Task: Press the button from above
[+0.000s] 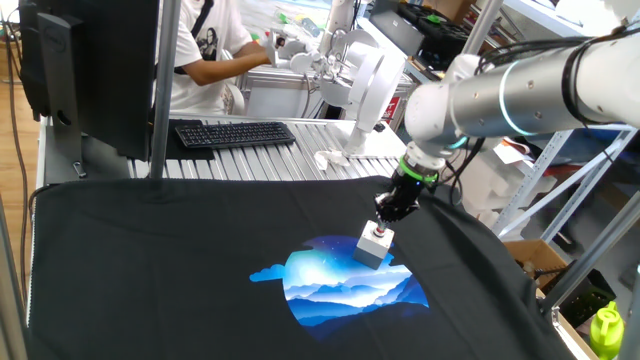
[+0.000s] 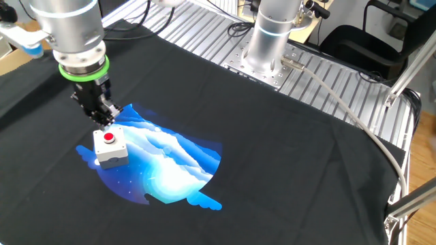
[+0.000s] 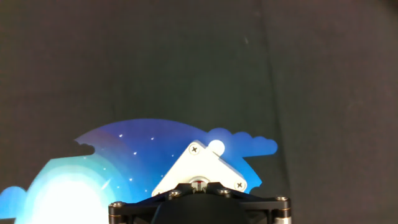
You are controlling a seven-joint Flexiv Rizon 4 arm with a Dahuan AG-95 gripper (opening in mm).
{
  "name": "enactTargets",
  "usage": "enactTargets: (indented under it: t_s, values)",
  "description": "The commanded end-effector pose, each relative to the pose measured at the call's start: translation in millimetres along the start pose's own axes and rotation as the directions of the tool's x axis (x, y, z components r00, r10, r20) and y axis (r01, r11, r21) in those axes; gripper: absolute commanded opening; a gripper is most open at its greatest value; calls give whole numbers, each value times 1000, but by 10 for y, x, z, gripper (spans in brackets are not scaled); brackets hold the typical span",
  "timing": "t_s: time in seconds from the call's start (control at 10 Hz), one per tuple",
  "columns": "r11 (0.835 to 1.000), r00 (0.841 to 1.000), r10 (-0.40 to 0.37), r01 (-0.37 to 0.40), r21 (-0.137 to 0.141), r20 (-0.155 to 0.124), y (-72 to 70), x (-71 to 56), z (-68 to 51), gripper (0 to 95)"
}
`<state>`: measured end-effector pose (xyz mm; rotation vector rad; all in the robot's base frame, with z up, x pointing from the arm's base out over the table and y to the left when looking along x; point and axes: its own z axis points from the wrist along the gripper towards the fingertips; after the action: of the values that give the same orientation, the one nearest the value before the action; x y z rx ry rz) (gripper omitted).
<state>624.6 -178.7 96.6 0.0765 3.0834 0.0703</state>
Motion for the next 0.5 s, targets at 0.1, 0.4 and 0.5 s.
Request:
enactTargets:
  t_s: [0.1, 0.4, 0.5]
  values:
    - [1000, 1000, 2, -2, -6, -7, -18, -27, 10, 0]
    - [1000, 1000, 1, -1, -9, -1, -17, -22, 38, 0]
    - [1000, 1000, 3, -3, -23, -8, -14, -19, 61, 0]
